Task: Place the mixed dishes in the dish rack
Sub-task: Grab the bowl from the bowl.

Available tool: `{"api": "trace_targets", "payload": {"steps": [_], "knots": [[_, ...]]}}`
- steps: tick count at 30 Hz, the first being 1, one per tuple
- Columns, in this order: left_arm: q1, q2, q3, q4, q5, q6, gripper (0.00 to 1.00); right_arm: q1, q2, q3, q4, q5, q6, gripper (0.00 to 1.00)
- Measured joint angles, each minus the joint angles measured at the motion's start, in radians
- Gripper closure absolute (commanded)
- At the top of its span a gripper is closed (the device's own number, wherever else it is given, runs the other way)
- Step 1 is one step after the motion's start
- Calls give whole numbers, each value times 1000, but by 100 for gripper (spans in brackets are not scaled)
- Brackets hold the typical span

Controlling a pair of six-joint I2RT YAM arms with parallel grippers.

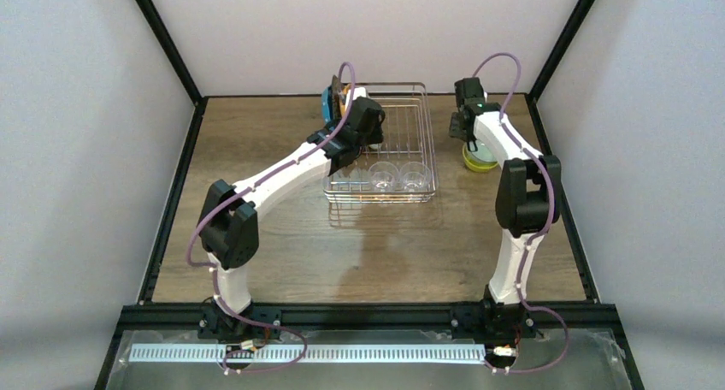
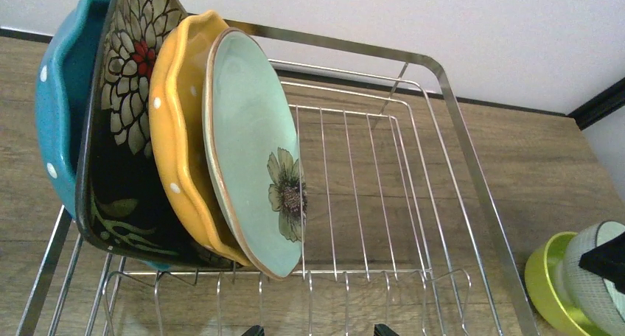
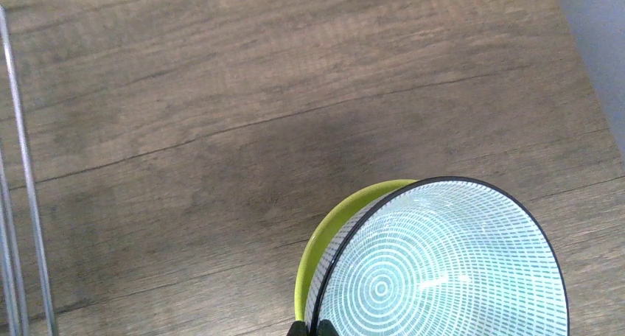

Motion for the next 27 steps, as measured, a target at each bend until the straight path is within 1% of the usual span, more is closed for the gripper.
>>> {"api": "trace_targets", "payload": {"steps": [9, 13, 18, 27], "knots": [[0, -13, -2, 0, 7, -8, 14, 0, -79, 0, -1, 0, 6, 99], [0, -22, 2, -13, 14, -15, 14, 0, -114, 0, -1, -27, 16, 99], [0, -27, 14, -31, 26, -25, 14, 0, -174, 0, 4, -117, 34, 99], [9, -60, 22, -40, 64, -61, 14, 0, -245, 63, 24, -372, 90, 99]]}}
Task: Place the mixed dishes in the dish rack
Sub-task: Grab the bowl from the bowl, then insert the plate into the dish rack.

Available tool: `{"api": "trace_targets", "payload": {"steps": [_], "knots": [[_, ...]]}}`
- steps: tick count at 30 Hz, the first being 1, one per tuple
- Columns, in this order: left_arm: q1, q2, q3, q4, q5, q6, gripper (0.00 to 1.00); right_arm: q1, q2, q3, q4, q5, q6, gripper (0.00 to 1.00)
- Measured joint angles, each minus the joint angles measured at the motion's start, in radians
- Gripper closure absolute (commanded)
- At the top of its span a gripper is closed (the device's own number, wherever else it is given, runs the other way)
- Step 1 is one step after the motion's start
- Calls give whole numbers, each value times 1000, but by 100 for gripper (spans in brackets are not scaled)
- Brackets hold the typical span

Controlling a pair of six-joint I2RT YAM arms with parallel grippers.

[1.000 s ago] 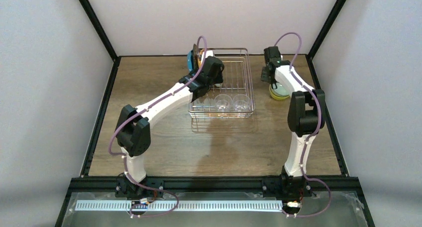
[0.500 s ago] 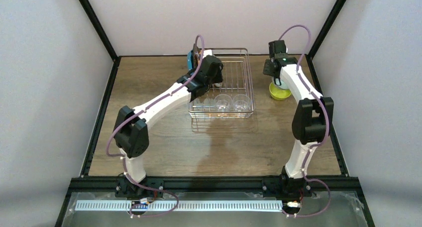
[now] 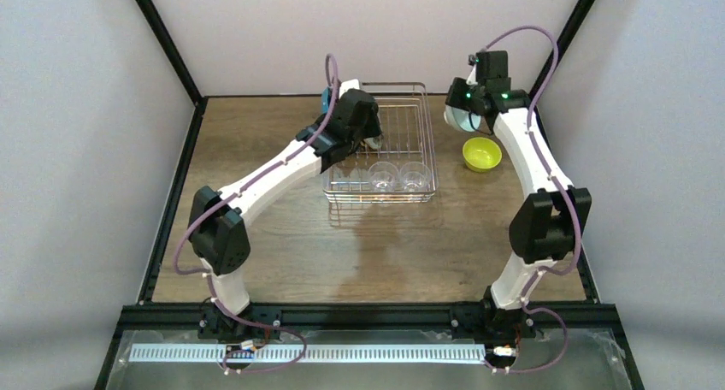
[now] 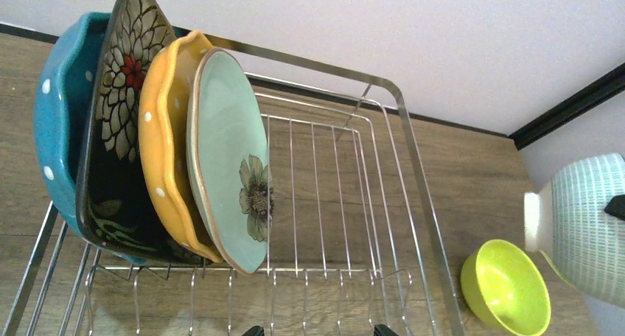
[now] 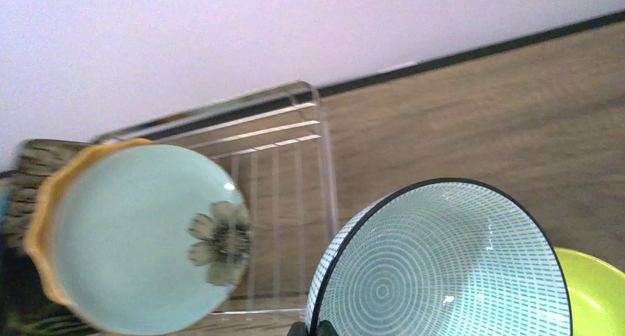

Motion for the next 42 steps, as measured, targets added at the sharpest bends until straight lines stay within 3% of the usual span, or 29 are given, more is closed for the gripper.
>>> {"api": "trace_targets", "payload": {"steps": [14, 19, 25, 35, 38, 42], "knots": [[38, -86, -74, 31, 85, -126, 14, 35, -18, 8, 161, -312, 193, 99], [110, -165, -222, 132, 195, -255, 13, 43, -21, -57, 277, -393, 293, 99], [176, -219, -359, 265, 292, -410, 10, 43, -47, -190, 452, -468, 443, 99], [192, -230, -406, 464, 420, -576, 9, 43, -80, -393, 838, -587, 729, 99], [204, -230, -434, 507, 454, -625, 3, 40, -80, -438, 940, -617, 816, 99], [217, -230, -437, 545, 481, -665, 1, 39, -80, -480, 1077, -655, 922, 99]]}}
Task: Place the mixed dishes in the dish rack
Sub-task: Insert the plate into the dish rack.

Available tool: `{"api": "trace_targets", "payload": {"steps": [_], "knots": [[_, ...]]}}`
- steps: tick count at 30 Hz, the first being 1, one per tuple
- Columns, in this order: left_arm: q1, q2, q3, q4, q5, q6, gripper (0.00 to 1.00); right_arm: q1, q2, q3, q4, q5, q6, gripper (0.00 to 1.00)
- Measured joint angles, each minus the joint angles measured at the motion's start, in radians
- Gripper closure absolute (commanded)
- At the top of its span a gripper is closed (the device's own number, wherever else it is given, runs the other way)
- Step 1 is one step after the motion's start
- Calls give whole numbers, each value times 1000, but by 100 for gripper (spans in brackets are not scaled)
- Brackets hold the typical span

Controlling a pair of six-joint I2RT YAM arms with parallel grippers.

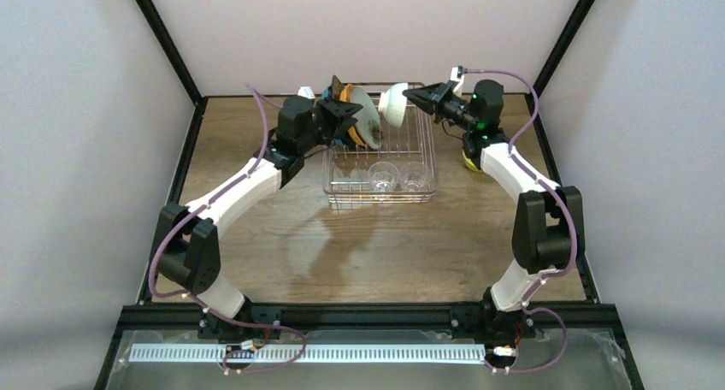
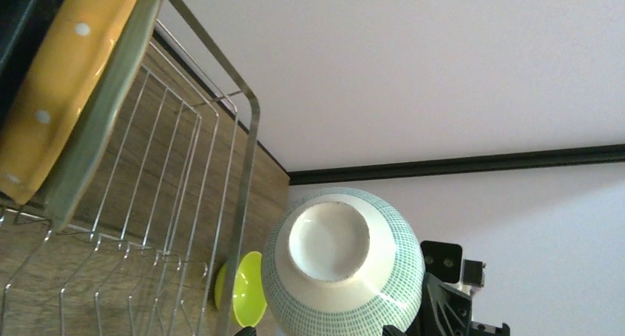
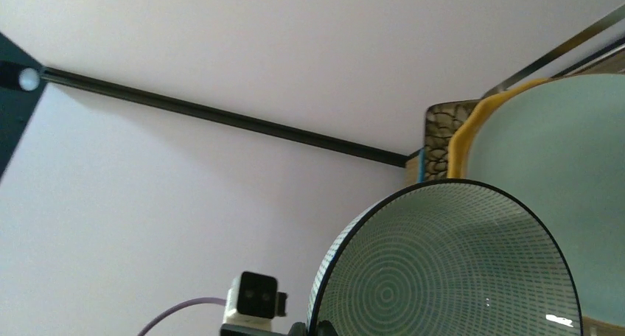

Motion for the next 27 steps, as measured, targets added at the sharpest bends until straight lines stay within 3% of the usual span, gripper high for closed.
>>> {"api": "trace_targets", "payload": {"steps": [9, 27], "knots": [[30, 24, 43, 28, 80, -11, 0, 0, 2, -12, 180, -62, 140, 99], [68, 110, 112, -12, 235, 42, 1, 0, 44, -45, 308, -114, 246, 99]]}}
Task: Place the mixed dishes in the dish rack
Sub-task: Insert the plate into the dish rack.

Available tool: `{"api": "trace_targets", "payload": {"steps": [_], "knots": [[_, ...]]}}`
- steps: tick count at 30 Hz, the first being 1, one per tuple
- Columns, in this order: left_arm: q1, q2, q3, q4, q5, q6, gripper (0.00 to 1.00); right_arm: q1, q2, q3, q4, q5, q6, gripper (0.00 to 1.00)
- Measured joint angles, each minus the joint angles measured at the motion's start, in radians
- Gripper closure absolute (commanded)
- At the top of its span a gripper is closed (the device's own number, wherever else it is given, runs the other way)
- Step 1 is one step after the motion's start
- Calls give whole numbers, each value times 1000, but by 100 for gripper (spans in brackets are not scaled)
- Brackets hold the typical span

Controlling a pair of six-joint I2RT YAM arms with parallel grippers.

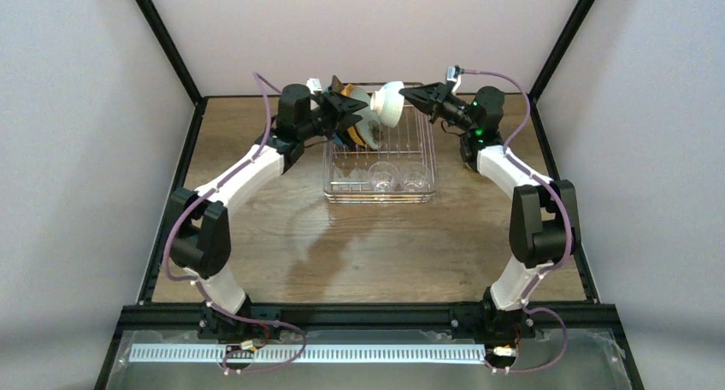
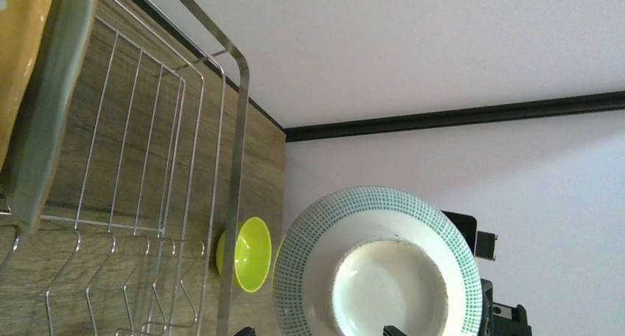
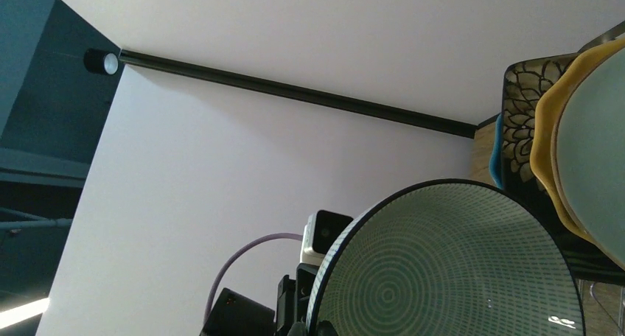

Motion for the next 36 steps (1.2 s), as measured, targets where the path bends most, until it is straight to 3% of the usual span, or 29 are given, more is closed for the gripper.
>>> {"api": "trace_targets", "payload": {"steps": [17, 20, 28, 34, 36], "knots": [[0, 48, 24, 2, 23, -12, 12, 24, 11, -6, 46, -10, 28, 99], [5, 54, 36, 4, 23, -16, 17, 31, 15, -6, 46, -10, 28, 99], [11, 57, 39, 14, 24, -21, 38, 44, 29, -6, 52, -9, 28, 99], [18, 60, 38, 38, 26, -26, 66, 55, 42, -6, 66, -2, 34, 99], [20, 63, 35, 41, 27, -31, 70, 58, 42, -6, 75, 0, 42, 99]]}}
